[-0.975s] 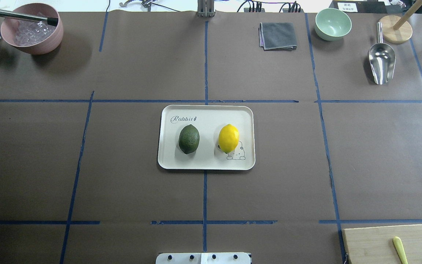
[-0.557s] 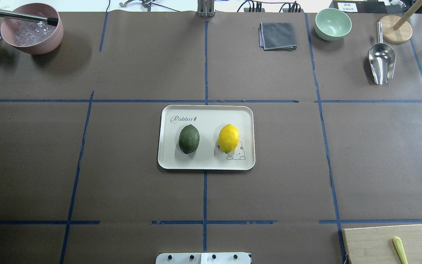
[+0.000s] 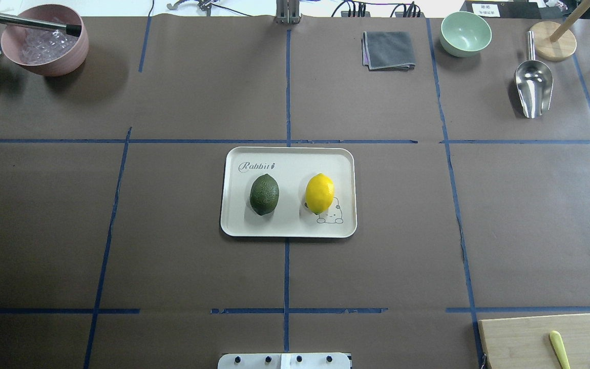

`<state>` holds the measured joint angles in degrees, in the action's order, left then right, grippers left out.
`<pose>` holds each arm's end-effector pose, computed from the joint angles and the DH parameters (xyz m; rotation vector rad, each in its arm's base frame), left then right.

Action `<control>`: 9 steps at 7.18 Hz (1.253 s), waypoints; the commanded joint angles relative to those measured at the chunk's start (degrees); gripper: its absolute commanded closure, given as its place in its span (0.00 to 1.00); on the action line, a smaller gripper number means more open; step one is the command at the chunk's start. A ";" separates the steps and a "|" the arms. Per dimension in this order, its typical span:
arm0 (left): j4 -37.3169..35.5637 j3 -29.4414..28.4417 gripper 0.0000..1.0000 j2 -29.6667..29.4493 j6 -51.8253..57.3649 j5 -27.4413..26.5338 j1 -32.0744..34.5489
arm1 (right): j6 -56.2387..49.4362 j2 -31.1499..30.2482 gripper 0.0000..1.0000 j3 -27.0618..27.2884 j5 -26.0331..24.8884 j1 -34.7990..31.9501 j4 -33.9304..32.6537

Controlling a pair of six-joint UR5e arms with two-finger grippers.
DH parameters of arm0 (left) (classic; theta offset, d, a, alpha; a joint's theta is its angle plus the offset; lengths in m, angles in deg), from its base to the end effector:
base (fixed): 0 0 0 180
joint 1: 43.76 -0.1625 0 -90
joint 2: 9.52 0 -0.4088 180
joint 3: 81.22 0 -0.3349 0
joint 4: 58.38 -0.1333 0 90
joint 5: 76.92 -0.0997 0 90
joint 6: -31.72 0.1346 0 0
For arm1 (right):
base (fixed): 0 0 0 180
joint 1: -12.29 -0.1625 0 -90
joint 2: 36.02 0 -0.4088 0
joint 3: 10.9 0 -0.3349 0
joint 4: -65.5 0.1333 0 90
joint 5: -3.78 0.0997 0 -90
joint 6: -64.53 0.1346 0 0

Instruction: Place all lemons on tray

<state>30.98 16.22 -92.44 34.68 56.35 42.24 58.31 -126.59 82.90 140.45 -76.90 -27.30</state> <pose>-0.0142 -0.3857 0.6646 -0.0115 0.7556 0.1138 0.0293 -0.4311 0.6440 0.0455 -0.8138 -0.1189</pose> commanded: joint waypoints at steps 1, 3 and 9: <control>1.26 -1.11 0.00 -0.31 2.14 0.23 -0.04 | 0.06 -0.05 0.00 0.07 0.08 -0.03 0.08; 0.29 0.20 0.00 -0.76 2.22 0.49 0.05 | 0.76 0.04 0.00 0.07 0.26 0.06 0.34; 0.47 1.96 0.00 -0.05 2.40 0.93 4.00 | 0.94 0.30 0.00 0.42 0.43 0.06 0.34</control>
<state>31.49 17.52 -92.56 37.06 57.30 45.04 59.22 -126.36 83.04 140.88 -76.84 -26.99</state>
